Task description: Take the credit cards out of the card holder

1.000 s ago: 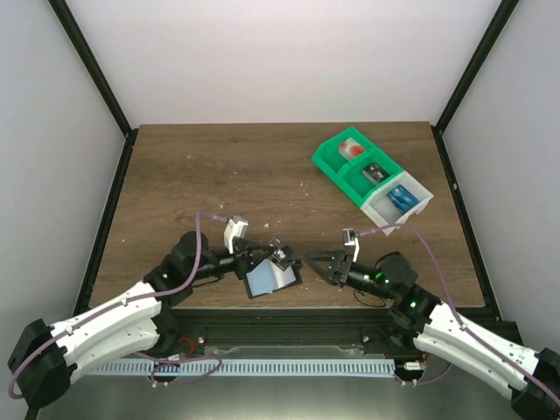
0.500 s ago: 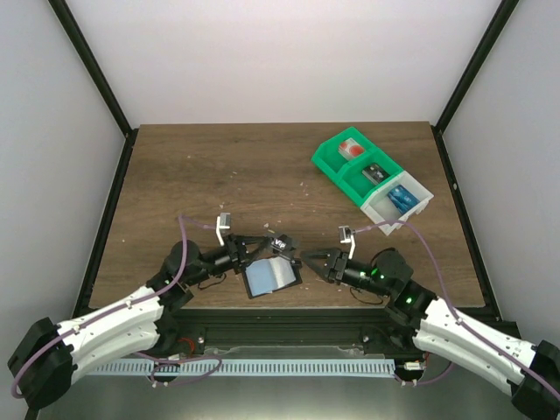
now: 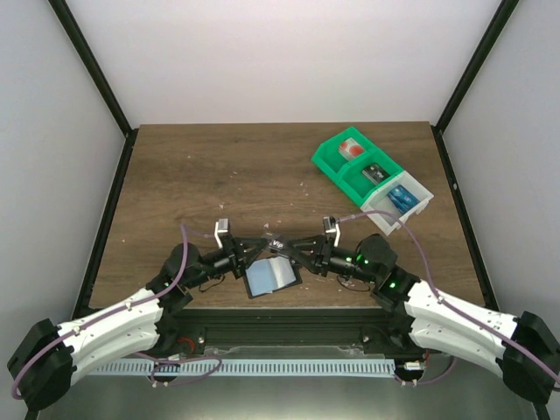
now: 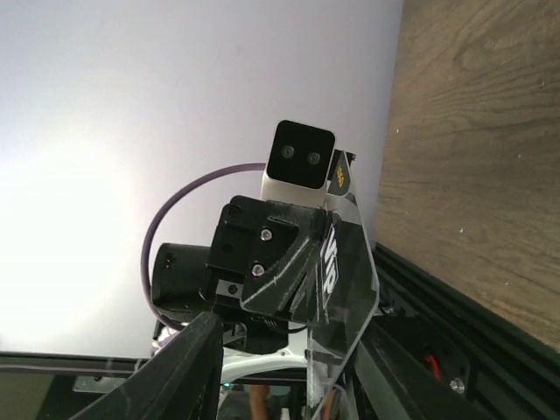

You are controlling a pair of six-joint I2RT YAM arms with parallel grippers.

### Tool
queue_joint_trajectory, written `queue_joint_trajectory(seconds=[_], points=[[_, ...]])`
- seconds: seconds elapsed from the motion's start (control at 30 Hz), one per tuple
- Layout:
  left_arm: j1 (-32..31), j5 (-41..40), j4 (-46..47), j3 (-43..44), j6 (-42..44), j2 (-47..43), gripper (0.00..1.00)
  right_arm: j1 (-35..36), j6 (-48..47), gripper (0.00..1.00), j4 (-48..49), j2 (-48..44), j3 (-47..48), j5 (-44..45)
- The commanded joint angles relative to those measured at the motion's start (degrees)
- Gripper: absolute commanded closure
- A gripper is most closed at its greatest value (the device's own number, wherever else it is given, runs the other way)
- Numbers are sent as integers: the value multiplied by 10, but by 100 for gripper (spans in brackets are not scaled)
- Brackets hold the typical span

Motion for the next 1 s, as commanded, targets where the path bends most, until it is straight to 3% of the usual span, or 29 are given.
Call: queue_joint_trajectory(seconds=[0.0,0.1,0.37,0.5,0.6,0.67,0.73,0.8,0.9,0.97], points=[[3,-6,8,-12,-45,-10,100,-1,39,64,37,26,26,-14],[3,-10,3,-19,-57,-17,100,-1,45,70,41,37,29,-21],[3,-27,-4,-39,-92,-40,100,-1,54,75,34,34,34,-24],[2,-31,-11,-41,-97,-48,100,0,58,86,37,38,36,-28],[3,-33,-8,-40,-93,-48,100,0,54,99,44,45,38,-29],[3,-36,0,-39,-86,-46,100,1,39,99,46,53,41,-29],[3,-40,12,-40,-66,-45,85,0,1,99,44,59,47,-27],[3,-46,6,-37,-34,-52,55,-3,-44,100,30,58,49,-22],[4,-59,-19,-29,16,-71,27,-27,-94,100,14,39,34,-36],[4,-75,-48,-17,61,-87,2,-58,-124,99,-23,20,32,-47]])
